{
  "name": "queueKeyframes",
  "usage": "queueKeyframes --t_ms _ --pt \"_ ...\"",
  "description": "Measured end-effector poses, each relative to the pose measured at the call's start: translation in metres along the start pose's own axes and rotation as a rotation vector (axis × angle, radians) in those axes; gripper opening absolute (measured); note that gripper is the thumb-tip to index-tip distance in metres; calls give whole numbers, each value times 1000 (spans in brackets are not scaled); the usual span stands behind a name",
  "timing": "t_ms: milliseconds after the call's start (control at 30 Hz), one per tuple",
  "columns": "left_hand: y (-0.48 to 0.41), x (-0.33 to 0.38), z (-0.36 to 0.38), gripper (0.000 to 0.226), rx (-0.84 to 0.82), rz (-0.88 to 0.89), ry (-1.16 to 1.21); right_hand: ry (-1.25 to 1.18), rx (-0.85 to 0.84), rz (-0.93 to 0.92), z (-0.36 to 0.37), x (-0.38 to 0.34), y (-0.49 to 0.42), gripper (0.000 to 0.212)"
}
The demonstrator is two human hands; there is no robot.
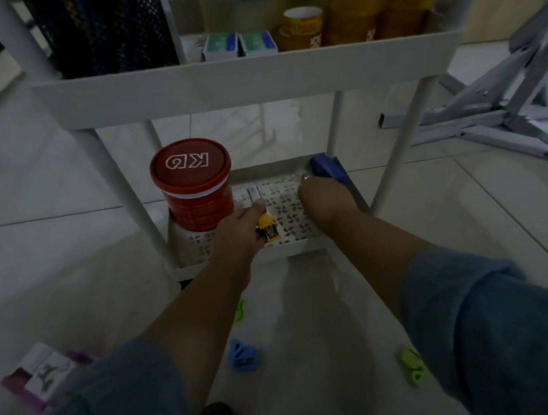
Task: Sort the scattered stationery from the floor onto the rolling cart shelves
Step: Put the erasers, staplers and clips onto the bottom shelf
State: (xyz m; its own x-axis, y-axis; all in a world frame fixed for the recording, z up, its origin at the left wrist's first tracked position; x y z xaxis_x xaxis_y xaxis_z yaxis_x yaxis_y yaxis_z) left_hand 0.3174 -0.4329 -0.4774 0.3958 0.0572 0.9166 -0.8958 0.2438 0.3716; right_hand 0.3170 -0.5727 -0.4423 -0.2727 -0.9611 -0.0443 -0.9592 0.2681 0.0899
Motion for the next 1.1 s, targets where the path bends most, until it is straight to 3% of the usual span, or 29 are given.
queueKeyframes --t_ms 300,500,567,667,700,767,833,900,1000,1100 --pt "5 -6 3 18 7 -39 34 416 20 -122 9 2 -19 30" --pt "8 -5 5 25 -2 -19 28 237 9 -36 8 14 -16 35" --pt "10 -4 7 17 -5 -25 28 -37 149 -79 -5 6 5 40" --pt "13 -3 13 21 -10 -75 86 -463 556 -226 -40 10 81 35" --pt "11 -5 15 25 -4 -96 107 -540 712 -205 -44 27 110 34" --pt "7 -8 23 23 3 -133 129 -641 832 -28 -29 76 145 31" --pt "0 -8 38 17 -3 -128 98 -708 762 216 5 126 154 29" --pt "-9 -11 52 34 15 -137 33 -670 499 348 45 153 140 36" --pt "-27 -9 66 20 88 -134 -69 -414 75 391 100 160 127 52" --pt "-48 -8 79 15 147 -153 -137 -313 28 403 118 162 128 58"
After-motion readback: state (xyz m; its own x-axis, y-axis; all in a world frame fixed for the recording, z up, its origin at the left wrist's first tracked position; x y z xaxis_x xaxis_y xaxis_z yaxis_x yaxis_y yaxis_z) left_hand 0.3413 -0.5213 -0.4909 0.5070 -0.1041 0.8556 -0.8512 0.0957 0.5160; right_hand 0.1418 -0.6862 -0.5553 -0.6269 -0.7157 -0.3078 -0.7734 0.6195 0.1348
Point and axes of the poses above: each hand's wrist, its own y-axis away from the middle knuckle, its own z-axis out of the palm, x = y × z, the point moved 10 cm from there along -y, towards the middle knuckle, and after that the axes turned 1 degree about -y, right-handed, at the moved point
